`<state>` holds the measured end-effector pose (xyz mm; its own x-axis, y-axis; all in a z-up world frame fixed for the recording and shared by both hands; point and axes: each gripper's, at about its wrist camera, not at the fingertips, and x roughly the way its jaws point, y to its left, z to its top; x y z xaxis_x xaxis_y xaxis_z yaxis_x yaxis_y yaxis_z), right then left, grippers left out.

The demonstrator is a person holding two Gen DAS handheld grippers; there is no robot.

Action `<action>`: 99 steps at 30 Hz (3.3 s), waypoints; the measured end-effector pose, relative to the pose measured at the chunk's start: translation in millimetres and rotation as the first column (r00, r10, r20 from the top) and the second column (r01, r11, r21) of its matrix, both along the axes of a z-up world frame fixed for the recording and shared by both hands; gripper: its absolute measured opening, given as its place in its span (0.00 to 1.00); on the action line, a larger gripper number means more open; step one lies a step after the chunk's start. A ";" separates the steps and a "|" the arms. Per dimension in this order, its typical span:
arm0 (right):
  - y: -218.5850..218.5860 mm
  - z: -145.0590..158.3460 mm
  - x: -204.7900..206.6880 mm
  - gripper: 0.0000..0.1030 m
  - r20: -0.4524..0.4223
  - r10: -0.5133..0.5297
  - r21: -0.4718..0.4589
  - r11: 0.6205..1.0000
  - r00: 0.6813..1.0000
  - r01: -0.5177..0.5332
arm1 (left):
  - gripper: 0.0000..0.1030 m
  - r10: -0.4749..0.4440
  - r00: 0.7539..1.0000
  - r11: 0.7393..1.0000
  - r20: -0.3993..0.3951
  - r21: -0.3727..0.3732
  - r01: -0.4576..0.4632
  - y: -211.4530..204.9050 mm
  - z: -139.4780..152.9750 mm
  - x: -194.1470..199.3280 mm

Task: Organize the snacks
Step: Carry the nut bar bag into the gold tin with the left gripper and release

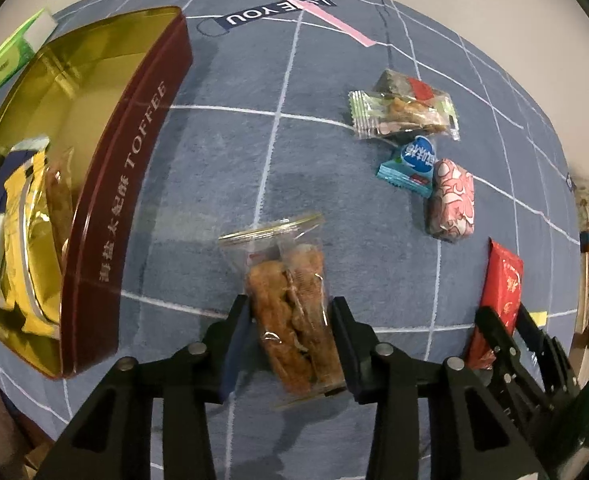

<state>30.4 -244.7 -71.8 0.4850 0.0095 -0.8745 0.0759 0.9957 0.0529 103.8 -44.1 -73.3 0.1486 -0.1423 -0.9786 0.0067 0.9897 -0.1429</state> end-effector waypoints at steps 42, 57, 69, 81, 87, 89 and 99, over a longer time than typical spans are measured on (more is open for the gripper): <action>1.1 -1.9 2.0 0.47 -0.020 0.007 -0.018 1.000 1.000 -0.007 | 0.39 -0.077 0.972 0.992 0.222 0.113 0.053 103.1 99.7 -5.3; 1.6 -1.7 3.6 0.47 -0.032 0.008 -0.027 1.000 0.999 -0.009 | 0.39 -0.088 0.981 0.972 0.171 0.232 0.046 158.6 66.7 -2.1; 3.3 -2.3 4.4 0.48 -0.041 0.004 -0.035 0.999 0.999 -0.005 | 0.39 -0.138 0.979 0.958 0.147 0.271 0.094 168.5 44.6 3.0; 3.6 -2.5 6.1 0.48 -0.053 0.000 -0.043 0.999 0.999 -0.003 | 0.39 -0.135 0.979 0.958 0.154 0.274 0.089 177.7 40.1 3.4; 4.6 -2.9 5.5 0.47 -0.049 -0.010 -0.045 0.999 0.999 0.008 | 0.41 -0.131 0.979 0.960 0.156 0.268 0.086 179.2 40.6 2.0; 5.5 -2.7 5.0 0.47 -0.049 -0.013 -0.050 0.999 0.999 0.011 | 0.45 -0.134 0.978 0.960 0.158 0.264 0.089 179.8 41.3 0.3; 6.6 -1.6 5.6 0.45 -0.055 -0.026 -0.059 0.998 0.998 0.022 | 0.60 -0.129 0.969 0.973 0.208 0.213 0.084 187.6 58.8 -12.5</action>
